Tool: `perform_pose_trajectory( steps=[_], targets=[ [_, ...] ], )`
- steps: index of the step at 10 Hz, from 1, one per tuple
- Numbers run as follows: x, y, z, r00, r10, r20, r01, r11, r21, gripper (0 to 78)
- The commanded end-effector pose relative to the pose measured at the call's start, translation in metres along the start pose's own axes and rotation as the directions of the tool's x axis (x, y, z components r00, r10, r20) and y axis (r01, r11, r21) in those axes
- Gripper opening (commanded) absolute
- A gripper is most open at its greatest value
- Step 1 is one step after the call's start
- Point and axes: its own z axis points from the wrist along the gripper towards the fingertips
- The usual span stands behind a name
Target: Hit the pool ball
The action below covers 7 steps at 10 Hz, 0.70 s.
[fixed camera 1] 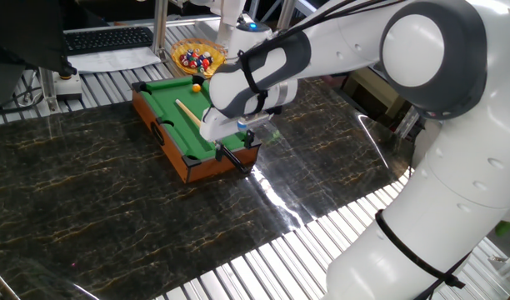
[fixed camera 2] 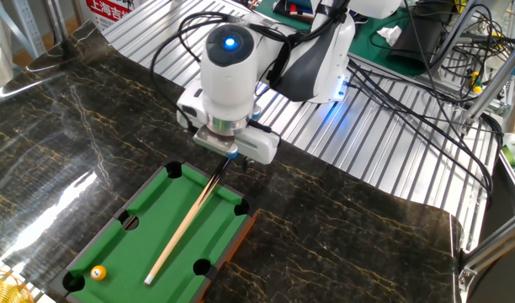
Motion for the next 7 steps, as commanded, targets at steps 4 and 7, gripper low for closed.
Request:
perform_pose_trajectory(
  steps=[4,7],
  targets=[
    [0.0162,0.0022,0.0107,0.999,0.013,0.035,-0.013,1.0,-0.001,77.5],
    [0.0164,0.0017,0.011,0.999,0.013,0.032,-0.014,1.0,0.008,77.5]
  ],
)
